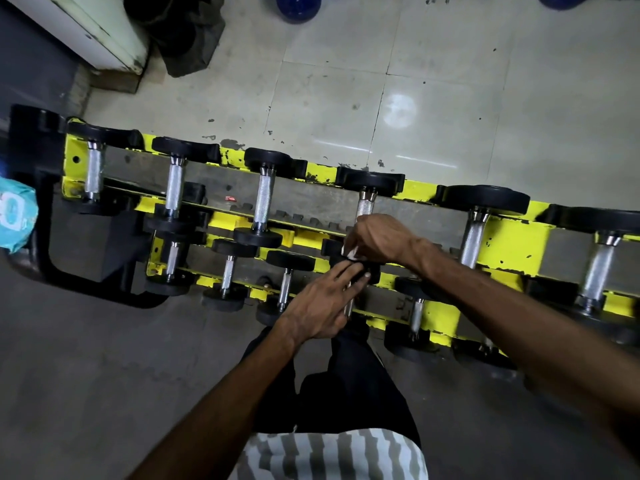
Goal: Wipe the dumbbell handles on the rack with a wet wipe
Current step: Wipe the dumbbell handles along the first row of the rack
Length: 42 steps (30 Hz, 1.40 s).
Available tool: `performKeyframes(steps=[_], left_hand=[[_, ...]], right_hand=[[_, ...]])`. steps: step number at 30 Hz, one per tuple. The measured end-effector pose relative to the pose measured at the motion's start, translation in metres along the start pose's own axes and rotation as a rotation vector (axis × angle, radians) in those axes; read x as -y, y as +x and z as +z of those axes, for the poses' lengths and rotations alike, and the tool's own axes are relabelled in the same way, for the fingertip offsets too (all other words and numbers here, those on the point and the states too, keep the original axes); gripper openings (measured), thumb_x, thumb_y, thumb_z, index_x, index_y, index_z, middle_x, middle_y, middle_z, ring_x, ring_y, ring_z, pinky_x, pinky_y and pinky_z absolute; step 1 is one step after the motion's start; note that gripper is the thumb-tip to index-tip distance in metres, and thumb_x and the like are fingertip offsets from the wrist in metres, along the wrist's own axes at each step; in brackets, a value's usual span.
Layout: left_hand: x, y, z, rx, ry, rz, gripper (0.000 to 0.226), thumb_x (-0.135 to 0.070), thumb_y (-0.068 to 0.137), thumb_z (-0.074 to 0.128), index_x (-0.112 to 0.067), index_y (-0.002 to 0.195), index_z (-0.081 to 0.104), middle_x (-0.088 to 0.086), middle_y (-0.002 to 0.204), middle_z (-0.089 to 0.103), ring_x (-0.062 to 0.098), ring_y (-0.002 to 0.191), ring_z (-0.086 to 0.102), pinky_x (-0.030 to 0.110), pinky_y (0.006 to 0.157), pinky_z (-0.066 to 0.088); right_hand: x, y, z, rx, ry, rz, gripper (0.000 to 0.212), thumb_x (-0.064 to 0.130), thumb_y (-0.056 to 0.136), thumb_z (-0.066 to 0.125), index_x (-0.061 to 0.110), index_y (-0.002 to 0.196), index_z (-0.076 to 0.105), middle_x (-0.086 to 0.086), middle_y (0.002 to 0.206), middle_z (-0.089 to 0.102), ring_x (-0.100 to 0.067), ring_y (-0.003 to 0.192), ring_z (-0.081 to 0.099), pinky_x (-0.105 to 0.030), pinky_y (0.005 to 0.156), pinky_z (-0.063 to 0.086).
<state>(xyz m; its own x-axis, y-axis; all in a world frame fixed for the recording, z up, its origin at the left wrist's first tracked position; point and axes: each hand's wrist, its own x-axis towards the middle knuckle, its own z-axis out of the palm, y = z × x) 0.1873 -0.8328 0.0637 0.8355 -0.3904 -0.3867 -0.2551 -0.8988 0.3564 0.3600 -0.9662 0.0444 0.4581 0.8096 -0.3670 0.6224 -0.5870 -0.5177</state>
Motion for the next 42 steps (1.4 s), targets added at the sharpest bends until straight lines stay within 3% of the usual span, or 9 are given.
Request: performKeyframes(steps=[3,9,14,18,24,28,34,39,42], left_hand=[[0.001,-0.001,0.000,-0.006,-0.011,-0.003,0.089,-0.027,0.077,0.057,-0.010,0.159,0.027,0.014,0.160,0.023,0.029,0.148,0.024,0.040,0.106,0.051],[0.000,-0.003,0.000,-0.006,-0.053,-0.017,0.091,-0.025,0.074,0.058,-0.010,0.159,0.027,0.014,0.160,0.023,0.031,0.150,0.021,0.041,0.106,0.051],[0.000,-0.002,0.003,-0.001,-0.087,-0.024,0.090,-0.026,0.073,0.055,-0.009,0.158,0.028,0.014,0.160,0.023,0.031,0.151,0.021,0.045,0.099,0.055],[0.002,-0.002,0.002,-0.002,-0.086,-0.021,0.090,-0.027,0.073,0.056,-0.009,0.157,0.030,0.013,0.161,0.022,0.029,0.151,0.020,0.040,0.100,0.054],[0.000,-0.003,0.002,-0.016,-0.095,-0.022,0.089,-0.028,0.071,0.055,-0.008,0.155,0.034,0.013,0.158,0.024,0.030,0.149,0.022,0.040,0.099,0.054],[0.001,-0.003,0.003,-0.021,-0.076,-0.025,0.091,-0.029,0.071,0.052,-0.008,0.157,0.031,0.014,0.158,0.023,0.031,0.150,0.022,0.042,0.102,0.053],[0.001,-0.003,0.003,-0.011,-0.066,-0.030,0.091,-0.029,0.073,0.052,-0.009,0.158,0.028,0.014,0.158,0.023,0.031,0.150,0.021,0.042,0.101,0.054],[0.000,-0.003,-0.001,-0.010,-0.059,-0.015,0.094,-0.026,0.070,0.061,-0.008,0.157,0.031,0.013,0.156,0.023,0.031,0.149,0.023,0.040,0.098,0.054],[0.000,-0.003,-0.001,-0.012,-0.049,-0.016,0.095,-0.026,0.070,0.063,-0.008,0.157,0.030,0.012,0.156,0.021,0.031,0.148,0.023,0.039,0.096,0.055]], right_hand=[[0.003,-0.012,0.008,-0.138,0.076,0.023,0.024,0.013,0.080,0.077,0.028,0.099,0.078,0.004,0.096,0.076,-0.017,0.088,0.069,-0.025,0.086,0.048],[0.013,-0.046,0.047,-0.483,0.581,0.339,0.019,0.016,0.079,0.074,0.026,0.093,0.081,0.010,0.090,0.077,0.004,0.079,0.069,-0.022,0.073,0.058],[0.026,-0.041,0.059,-0.596,0.822,0.599,0.012,0.025,0.075,0.076,0.025,0.087,0.081,0.013,0.081,0.076,0.000,0.074,0.071,-0.033,0.066,0.061],[0.038,-0.034,0.061,-0.663,0.761,0.755,0.012,0.031,0.074,0.076,0.025,0.084,0.078,0.010,0.077,0.074,-0.005,0.068,0.069,-0.030,0.061,0.059],[0.035,-0.014,0.053,-0.486,0.683,0.920,0.014,0.014,0.082,0.066,0.017,0.091,0.077,-0.006,0.089,0.075,-0.023,0.078,0.068,-0.023,0.064,0.045],[0.027,-0.003,0.051,-0.384,0.689,0.916,0.016,0.011,0.082,0.062,0.013,0.092,0.075,-0.008,0.095,0.073,-0.026,0.085,0.068,-0.028,0.070,0.051],[0.014,0.007,0.044,-0.599,0.930,0.960,0.016,0.013,0.082,0.065,0.018,0.094,0.074,-0.001,0.100,0.075,-0.019,0.088,0.069,-0.028,0.079,0.055],[0.015,0.008,0.034,-0.400,0.818,0.881,0.018,0.012,0.092,0.058,0.012,0.101,0.073,-0.001,0.089,0.063,-0.014,0.084,0.053,-0.021,0.065,0.030],[0.011,0.014,0.021,-0.255,0.725,0.857,0.020,0.012,0.092,0.053,0.010,0.082,0.070,-0.008,0.078,0.062,-0.015,0.064,0.051,-0.028,0.053,0.028]])
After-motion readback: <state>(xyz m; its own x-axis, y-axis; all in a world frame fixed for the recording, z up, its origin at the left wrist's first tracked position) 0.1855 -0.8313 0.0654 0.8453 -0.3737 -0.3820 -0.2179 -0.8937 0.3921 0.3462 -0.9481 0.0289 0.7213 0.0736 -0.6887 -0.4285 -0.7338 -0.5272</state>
